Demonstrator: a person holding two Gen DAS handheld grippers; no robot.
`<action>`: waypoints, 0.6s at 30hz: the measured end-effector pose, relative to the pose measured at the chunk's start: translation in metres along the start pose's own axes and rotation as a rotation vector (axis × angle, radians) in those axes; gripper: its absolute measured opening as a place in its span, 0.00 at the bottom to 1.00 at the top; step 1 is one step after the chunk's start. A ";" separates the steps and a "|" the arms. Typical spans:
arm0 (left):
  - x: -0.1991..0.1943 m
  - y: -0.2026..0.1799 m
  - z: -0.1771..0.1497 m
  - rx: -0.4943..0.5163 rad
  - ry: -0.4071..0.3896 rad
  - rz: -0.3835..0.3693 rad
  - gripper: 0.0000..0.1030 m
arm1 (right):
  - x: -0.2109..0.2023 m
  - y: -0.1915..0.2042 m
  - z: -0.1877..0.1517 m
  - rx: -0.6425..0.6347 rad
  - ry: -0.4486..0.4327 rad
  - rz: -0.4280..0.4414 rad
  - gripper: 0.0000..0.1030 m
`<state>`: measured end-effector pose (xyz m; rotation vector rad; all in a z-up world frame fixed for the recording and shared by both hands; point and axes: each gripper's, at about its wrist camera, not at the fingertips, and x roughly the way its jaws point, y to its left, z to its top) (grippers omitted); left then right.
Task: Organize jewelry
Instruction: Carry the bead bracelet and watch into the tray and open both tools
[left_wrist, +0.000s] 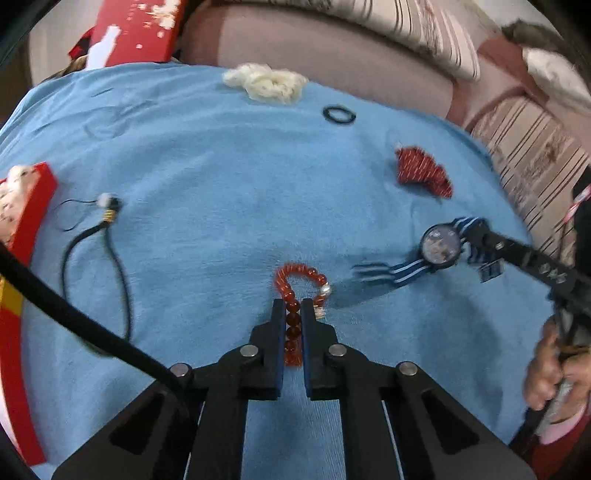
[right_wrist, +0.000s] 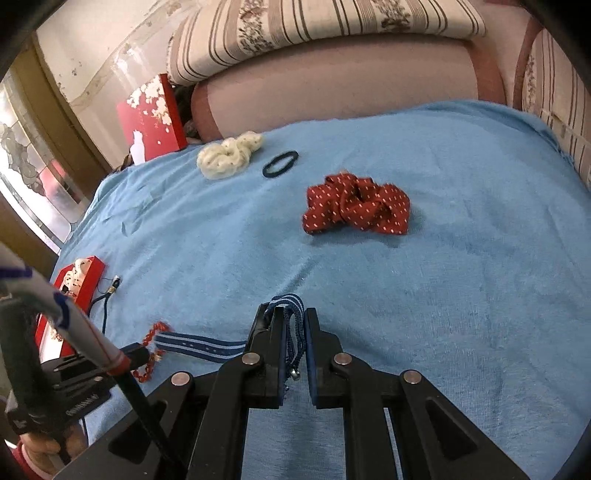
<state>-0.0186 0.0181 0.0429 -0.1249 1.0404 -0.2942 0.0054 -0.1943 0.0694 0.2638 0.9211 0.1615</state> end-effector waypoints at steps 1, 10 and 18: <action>-0.010 0.002 -0.001 -0.005 -0.017 -0.004 0.07 | -0.003 0.003 -0.001 -0.002 -0.010 0.002 0.10; -0.114 0.051 -0.014 -0.076 -0.159 -0.018 0.07 | -0.025 0.039 -0.011 -0.058 -0.068 -0.005 0.09; -0.188 0.135 -0.024 -0.176 -0.240 0.087 0.07 | -0.055 0.109 -0.013 -0.180 -0.092 0.054 0.09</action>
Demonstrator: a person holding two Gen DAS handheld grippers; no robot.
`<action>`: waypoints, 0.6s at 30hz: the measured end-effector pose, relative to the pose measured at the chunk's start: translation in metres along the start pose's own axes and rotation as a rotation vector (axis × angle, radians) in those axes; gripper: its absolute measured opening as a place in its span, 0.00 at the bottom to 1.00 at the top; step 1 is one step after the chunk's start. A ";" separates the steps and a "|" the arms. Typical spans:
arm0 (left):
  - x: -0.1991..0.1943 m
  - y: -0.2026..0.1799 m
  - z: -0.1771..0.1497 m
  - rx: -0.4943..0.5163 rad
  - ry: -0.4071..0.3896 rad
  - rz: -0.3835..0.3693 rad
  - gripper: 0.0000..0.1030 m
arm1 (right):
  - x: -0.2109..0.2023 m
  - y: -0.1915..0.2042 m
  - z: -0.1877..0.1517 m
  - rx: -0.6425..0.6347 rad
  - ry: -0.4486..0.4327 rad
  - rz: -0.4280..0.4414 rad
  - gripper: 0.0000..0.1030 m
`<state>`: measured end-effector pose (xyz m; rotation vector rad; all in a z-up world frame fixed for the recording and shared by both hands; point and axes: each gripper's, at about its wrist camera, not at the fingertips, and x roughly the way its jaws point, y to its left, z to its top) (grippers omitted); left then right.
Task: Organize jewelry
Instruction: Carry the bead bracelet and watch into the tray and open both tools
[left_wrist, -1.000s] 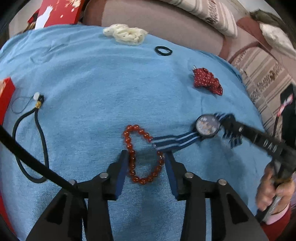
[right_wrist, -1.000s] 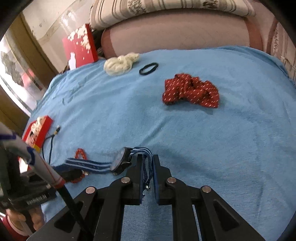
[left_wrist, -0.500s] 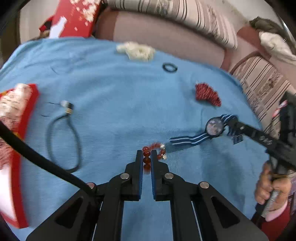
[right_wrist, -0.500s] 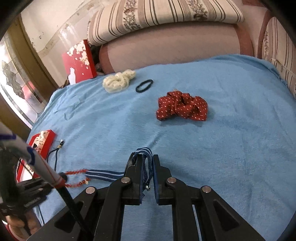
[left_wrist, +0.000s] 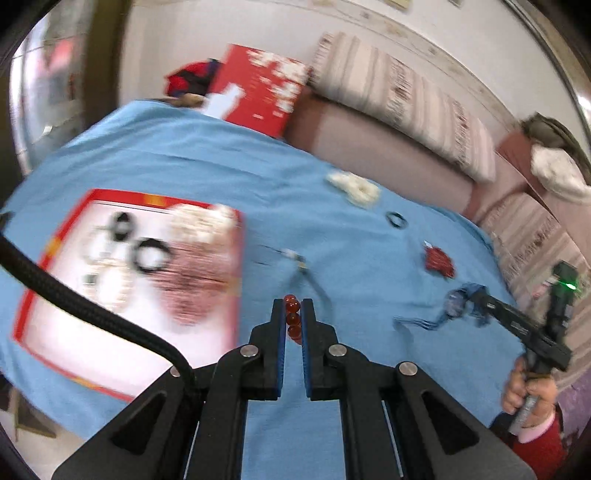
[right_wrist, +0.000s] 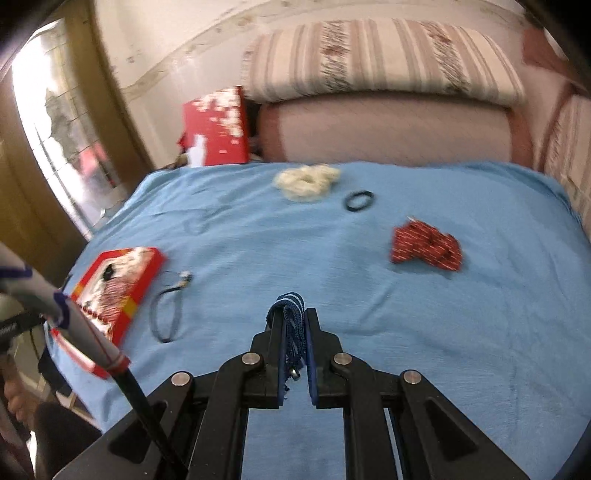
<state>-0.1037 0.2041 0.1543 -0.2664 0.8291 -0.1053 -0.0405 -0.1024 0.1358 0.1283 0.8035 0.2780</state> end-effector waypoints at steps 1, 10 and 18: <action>-0.006 0.014 0.002 -0.015 -0.007 0.022 0.07 | -0.003 0.014 0.004 -0.025 -0.002 0.015 0.09; -0.015 0.112 0.007 -0.112 0.008 0.126 0.07 | -0.009 0.132 0.035 -0.189 -0.010 0.144 0.09; 0.004 0.186 -0.007 -0.236 0.049 0.188 0.07 | 0.028 0.256 0.039 -0.327 0.053 0.267 0.09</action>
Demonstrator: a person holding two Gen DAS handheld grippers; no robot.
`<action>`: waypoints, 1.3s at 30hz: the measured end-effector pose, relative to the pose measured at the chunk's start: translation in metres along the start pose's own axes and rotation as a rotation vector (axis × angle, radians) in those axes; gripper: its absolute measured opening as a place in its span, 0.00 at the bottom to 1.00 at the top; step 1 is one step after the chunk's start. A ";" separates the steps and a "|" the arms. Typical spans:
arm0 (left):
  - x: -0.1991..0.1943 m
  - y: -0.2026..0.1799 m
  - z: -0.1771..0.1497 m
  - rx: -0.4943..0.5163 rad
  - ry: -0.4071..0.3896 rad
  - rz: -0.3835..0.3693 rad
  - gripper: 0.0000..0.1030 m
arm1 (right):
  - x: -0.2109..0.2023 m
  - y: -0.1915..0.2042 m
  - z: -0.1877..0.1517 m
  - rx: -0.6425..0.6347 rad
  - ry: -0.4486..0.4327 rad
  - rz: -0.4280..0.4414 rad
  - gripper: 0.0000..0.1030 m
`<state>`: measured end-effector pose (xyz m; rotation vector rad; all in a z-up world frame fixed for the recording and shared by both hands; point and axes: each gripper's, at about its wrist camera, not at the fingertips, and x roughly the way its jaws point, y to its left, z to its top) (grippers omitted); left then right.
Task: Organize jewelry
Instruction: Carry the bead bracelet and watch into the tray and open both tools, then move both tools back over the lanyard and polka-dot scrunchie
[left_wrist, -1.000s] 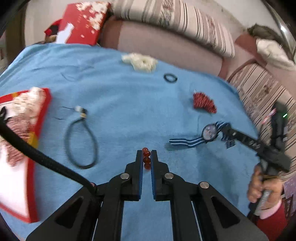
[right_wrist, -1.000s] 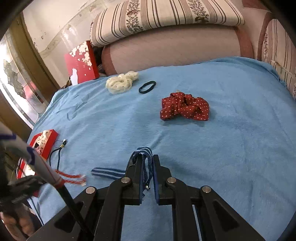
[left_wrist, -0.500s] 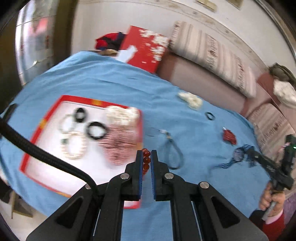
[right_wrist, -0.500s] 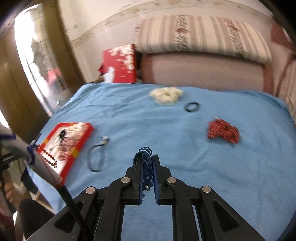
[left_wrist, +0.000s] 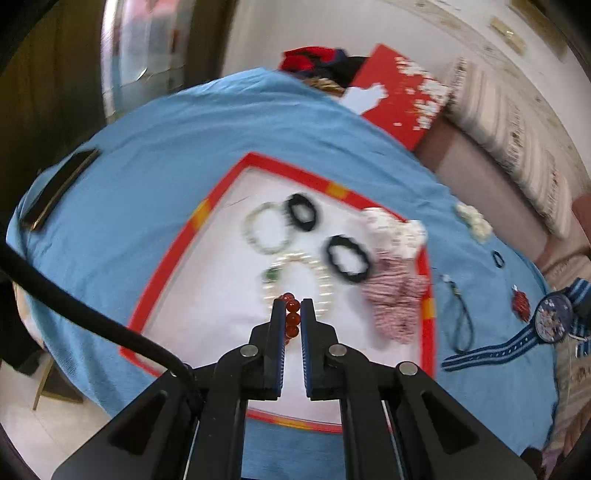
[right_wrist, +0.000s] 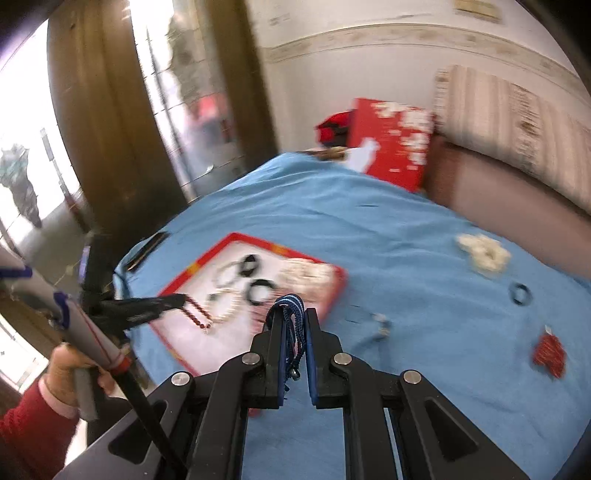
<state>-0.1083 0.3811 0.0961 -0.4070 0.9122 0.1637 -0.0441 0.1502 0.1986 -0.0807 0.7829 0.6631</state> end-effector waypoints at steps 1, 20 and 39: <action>0.004 0.009 -0.001 -0.015 0.011 0.006 0.07 | 0.012 0.014 0.004 -0.010 0.010 0.026 0.09; 0.016 0.056 -0.005 -0.104 0.026 0.020 0.07 | 0.133 0.032 -0.066 0.033 0.270 -0.008 0.10; -0.056 0.019 -0.007 -0.084 -0.166 -0.001 0.31 | 0.086 0.048 -0.087 -0.190 0.212 -0.030 0.43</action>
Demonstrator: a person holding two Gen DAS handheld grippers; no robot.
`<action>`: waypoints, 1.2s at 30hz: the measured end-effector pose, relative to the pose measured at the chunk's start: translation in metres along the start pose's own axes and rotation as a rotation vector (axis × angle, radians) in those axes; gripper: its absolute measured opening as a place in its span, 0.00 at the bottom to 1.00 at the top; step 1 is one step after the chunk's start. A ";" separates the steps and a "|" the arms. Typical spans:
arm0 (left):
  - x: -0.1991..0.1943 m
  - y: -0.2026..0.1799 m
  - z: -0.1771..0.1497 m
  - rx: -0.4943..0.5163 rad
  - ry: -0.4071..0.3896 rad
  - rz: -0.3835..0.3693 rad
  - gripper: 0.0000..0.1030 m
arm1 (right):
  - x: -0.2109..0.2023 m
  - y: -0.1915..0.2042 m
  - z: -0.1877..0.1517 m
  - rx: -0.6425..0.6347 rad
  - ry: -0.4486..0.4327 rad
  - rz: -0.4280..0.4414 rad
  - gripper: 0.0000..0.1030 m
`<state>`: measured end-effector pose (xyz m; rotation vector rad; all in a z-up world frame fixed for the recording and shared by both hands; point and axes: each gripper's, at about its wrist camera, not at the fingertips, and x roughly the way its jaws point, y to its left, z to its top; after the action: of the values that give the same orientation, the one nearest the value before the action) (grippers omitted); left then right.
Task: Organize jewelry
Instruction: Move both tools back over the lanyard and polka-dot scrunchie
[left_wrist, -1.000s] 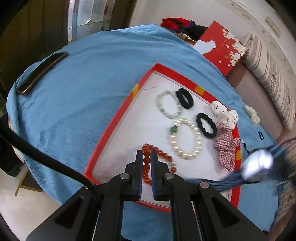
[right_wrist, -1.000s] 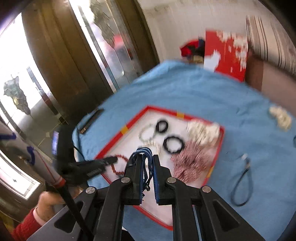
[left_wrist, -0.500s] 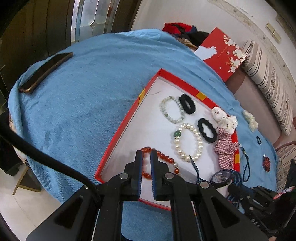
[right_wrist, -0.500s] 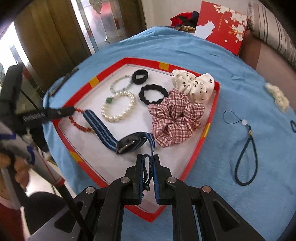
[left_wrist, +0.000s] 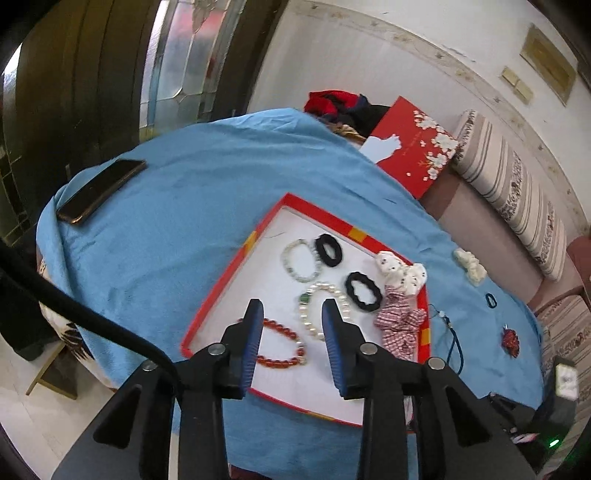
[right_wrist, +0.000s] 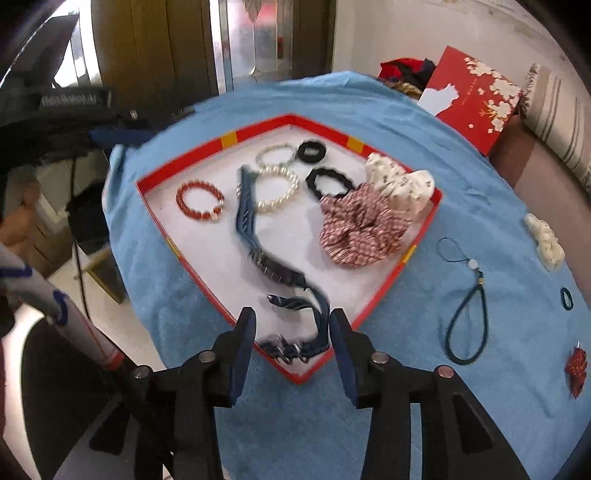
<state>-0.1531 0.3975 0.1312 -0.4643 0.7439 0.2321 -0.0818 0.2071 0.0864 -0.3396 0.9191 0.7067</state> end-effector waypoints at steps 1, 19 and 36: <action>0.000 -0.004 -0.001 0.003 -0.005 0.007 0.31 | -0.009 -0.006 0.002 0.026 -0.023 0.019 0.43; 0.041 -0.011 -0.024 -0.069 -0.025 0.038 0.32 | 0.047 0.001 0.019 0.024 0.106 0.001 0.25; 0.057 -0.036 -0.035 0.066 -0.012 0.128 0.40 | -0.028 -0.079 -0.002 0.214 -0.075 -0.077 0.35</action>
<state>-0.1200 0.3513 0.0806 -0.3533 0.7677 0.3285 -0.0403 0.1370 0.1062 -0.1564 0.8970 0.5413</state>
